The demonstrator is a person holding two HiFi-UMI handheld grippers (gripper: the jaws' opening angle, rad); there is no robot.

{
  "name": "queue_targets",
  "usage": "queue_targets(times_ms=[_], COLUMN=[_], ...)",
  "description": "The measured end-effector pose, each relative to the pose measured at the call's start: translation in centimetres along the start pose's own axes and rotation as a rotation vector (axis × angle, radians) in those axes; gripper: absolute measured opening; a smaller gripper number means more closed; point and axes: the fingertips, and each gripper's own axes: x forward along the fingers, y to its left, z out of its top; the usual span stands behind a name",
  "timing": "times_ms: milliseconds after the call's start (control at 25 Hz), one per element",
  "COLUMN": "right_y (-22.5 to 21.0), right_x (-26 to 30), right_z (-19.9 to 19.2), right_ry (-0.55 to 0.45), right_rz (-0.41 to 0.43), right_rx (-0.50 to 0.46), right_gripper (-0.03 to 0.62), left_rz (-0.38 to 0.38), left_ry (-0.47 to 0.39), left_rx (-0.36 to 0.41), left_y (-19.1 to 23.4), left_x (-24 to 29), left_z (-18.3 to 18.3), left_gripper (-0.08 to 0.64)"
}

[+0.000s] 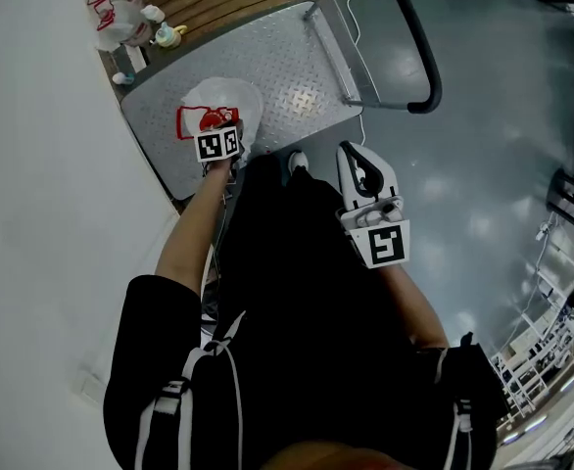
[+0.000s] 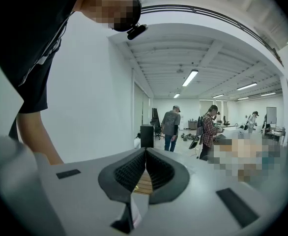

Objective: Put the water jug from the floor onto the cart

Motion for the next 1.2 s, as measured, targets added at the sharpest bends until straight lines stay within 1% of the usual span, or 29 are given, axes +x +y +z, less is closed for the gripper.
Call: queue_targets(times_ms=[240, 360, 480, 520, 600, 680, 760, 880, 1000, 1120, 1200], right_y=[0.5, -0.1, -0.8, -0.9, -1.1, -1.1, -1.3, -2.7, -4.0, -4.1, -4.0], right_x=[-0.4, -1.2, -1.7, -1.8, -1.9, -2.0, -2.2, -2.5, -2.2, -1.9, -1.5], right_z=[-0.6, -0.7, -0.8, -0.8, -0.7, -0.6, -0.5, -0.1, 0.6, 0.5, 0.4], right_ry=[0.019, 0.025, 0.032, 0.031, 0.024, 0.011, -0.002, -0.016, -0.043, -0.061, -0.068], right_rz=[0.009, -0.006, -0.023, -0.026, -0.026, -0.026, -0.034, -0.052, -0.061, -0.05, -0.029], right_rx=[-0.01, -0.017, -0.017, -0.018, -0.022, -0.026, -0.028, -0.022, -0.007, 0.017, 0.043], right_gripper=[0.02, 0.02, 0.018, 0.02, 0.019, 0.02, 0.018, 0.018, 0.019, 0.02, 0.02], left_rz=[-0.037, -0.062, -0.068, -0.068, -0.064, -0.069, -0.078, -0.066, -0.054, -0.043, -0.04], left_ry=[0.012, 0.024, 0.027, 0.022, 0.006, 0.001, -0.005, -0.018, -0.056, -0.136, -0.195], left_rx=[0.01, 0.005, -0.005, 0.0, 0.036, 0.066, 0.07, 0.088, 0.089, 0.082, 0.123], left_y=[-1.3, -1.8, -2.2, -2.3, -2.6, -2.9, -3.2, -3.6, -3.6, -3.8, -4.7], left_x=[1.3, 1.9, 2.5, 2.7, 3.0, 3.3, 3.3, 3.2, 2.4, 0.3, -1.9], left_z=[-0.2, -0.5, -0.7, -0.6, -0.4, -0.7, -0.9, -0.4, 1.3, 3.4, 4.9], left_gripper=[0.061, 0.061, 0.063, 0.063, 0.071, 0.106, 0.115, 0.115, 0.123, 0.123, 0.123])
